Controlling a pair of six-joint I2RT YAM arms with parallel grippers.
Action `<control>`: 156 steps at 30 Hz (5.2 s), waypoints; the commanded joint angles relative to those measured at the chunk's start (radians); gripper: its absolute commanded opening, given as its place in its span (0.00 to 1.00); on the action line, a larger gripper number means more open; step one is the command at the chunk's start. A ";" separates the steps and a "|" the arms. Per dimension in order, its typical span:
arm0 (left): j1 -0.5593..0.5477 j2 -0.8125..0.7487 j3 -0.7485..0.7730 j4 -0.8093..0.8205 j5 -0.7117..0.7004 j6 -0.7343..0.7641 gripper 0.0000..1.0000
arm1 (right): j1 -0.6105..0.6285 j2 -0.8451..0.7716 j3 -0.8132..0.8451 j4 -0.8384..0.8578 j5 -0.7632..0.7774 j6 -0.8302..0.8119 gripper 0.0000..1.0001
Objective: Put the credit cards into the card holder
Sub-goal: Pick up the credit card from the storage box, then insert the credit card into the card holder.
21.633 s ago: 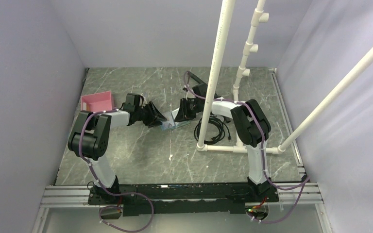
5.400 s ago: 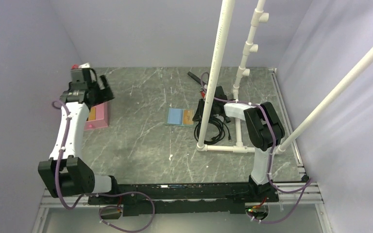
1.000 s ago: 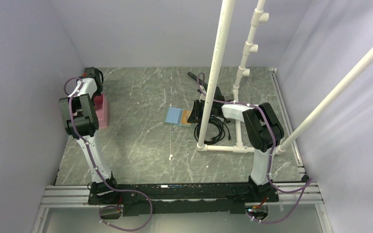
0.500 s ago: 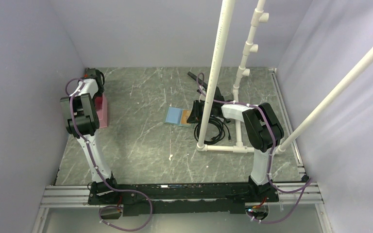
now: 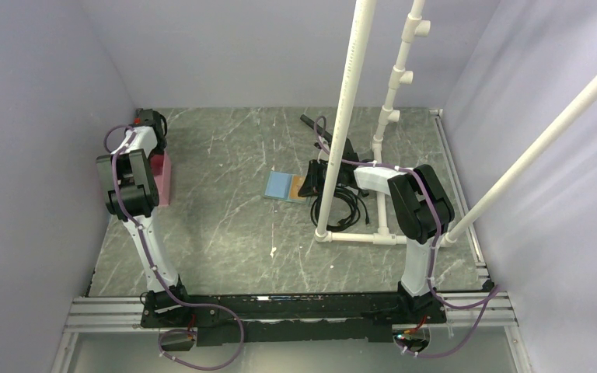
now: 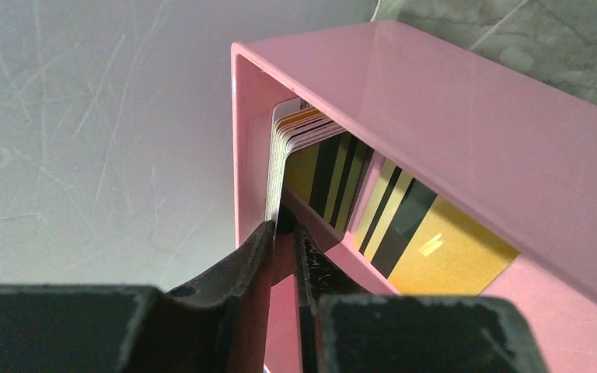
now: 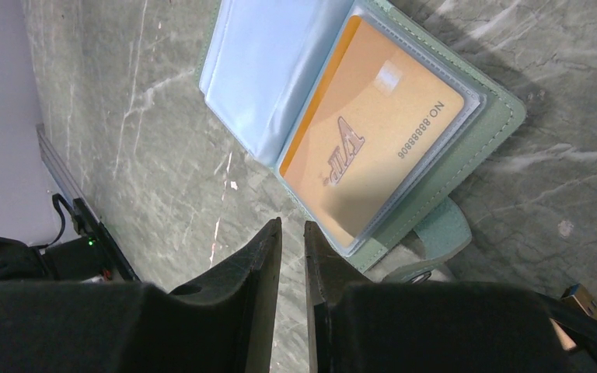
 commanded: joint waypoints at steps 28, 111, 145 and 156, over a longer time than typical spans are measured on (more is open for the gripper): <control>-0.042 -0.134 0.042 -0.143 0.156 -0.109 0.00 | 0.016 -0.017 0.041 0.011 -0.008 -0.026 0.20; -0.433 -0.506 -0.769 1.445 1.957 -1.174 0.00 | -0.081 -0.175 -0.223 0.702 -0.343 0.482 0.63; -0.501 -0.139 -0.370 0.486 1.492 -0.789 0.00 | -0.102 0.108 0.063 0.147 -0.294 0.226 0.00; -0.501 -0.130 -0.418 0.454 1.391 -0.768 0.00 | -0.096 0.173 0.073 0.183 -0.308 0.263 0.00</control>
